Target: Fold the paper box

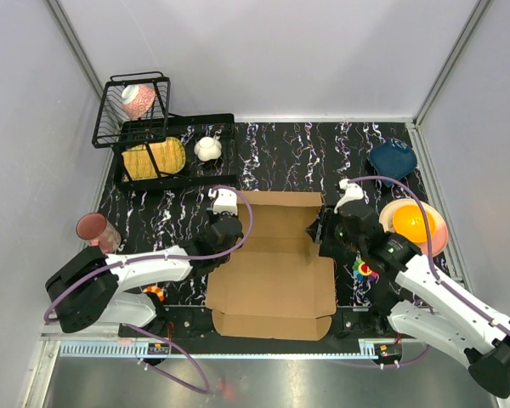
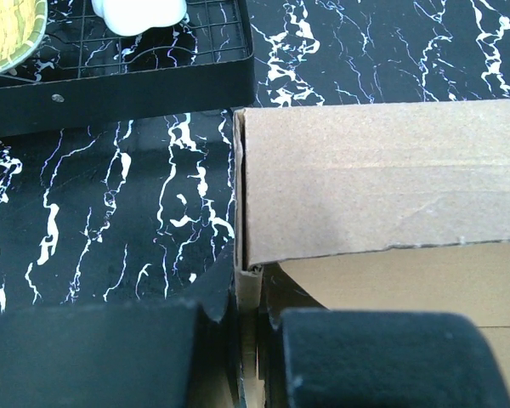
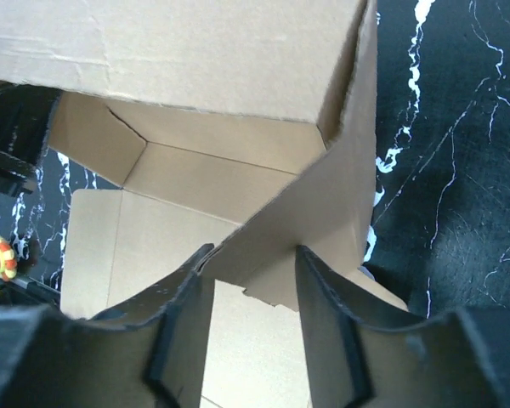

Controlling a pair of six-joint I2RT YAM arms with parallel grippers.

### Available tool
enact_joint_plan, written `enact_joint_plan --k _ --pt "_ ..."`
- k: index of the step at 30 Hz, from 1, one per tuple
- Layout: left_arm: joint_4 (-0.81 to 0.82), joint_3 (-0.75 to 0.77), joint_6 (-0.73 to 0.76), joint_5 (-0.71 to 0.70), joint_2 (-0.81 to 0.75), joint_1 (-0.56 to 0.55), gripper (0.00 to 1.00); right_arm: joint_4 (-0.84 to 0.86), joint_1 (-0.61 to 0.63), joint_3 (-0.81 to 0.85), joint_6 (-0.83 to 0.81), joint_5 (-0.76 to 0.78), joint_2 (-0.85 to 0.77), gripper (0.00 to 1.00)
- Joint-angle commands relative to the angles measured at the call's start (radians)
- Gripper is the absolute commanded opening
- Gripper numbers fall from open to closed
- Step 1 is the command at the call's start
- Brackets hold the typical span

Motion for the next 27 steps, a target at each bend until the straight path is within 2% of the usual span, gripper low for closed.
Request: enact_joint_plan --k 1,7,13,15,16,17,19,22,23,27 --pt "-0.028 -0.008 0.005 0.055 0.025 -0.015 0.0 0.003 0.008 0.015 0.005 -0.039 -0.052 0.52" --pt "-0.028 -0.014 0.005 0.052 0.025 -0.015 0.0 -0.074 0.008 0.092 -0.015 -0.008 -0.141 0.69" --pt "-0.031 -0.017 0.005 0.047 0.02 -0.015 0.0 -0.155 0.006 0.21 -0.049 0.137 -0.248 0.7" --pt "-0.031 -0.017 0.007 0.046 0.017 -0.015 0.0 -0.195 0.008 0.23 -0.041 0.258 -0.282 0.7" --pt "-0.031 -0.018 0.007 0.046 0.016 -0.017 0.0 -0.213 0.008 0.233 -0.005 0.319 -0.29 0.66" --pt "-0.033 -0.017 0.007 0.046 0.013 -0.015 0.0 -0.289 0.006 0.234 0.032 0.466 -0.291 0.6" --pt "-0.034 -0.021 0.007 0.046 0.01 -0.015 0.0 -0.377 0.005 0.257 0.107 0.557 -0.235 0.44" --pt "-0.031 -0.026 0.007 0.049 0.005 -0.015 0.0 -0.444 0.005 0.247 0.17 0.579 -0.146 0.37" --pt "-0.031 -0.026 0.007 0.049 0.004 -0.017 0.0 -0.439 0.006 0.235 0.186 0.581 -0.133 0.32" --pt "-0.034 -0.026 0.005 0.056 -0.006 -0.015 0.0 -0.359 0.005 0.146 0.2 0.526 -0.08 0.31"
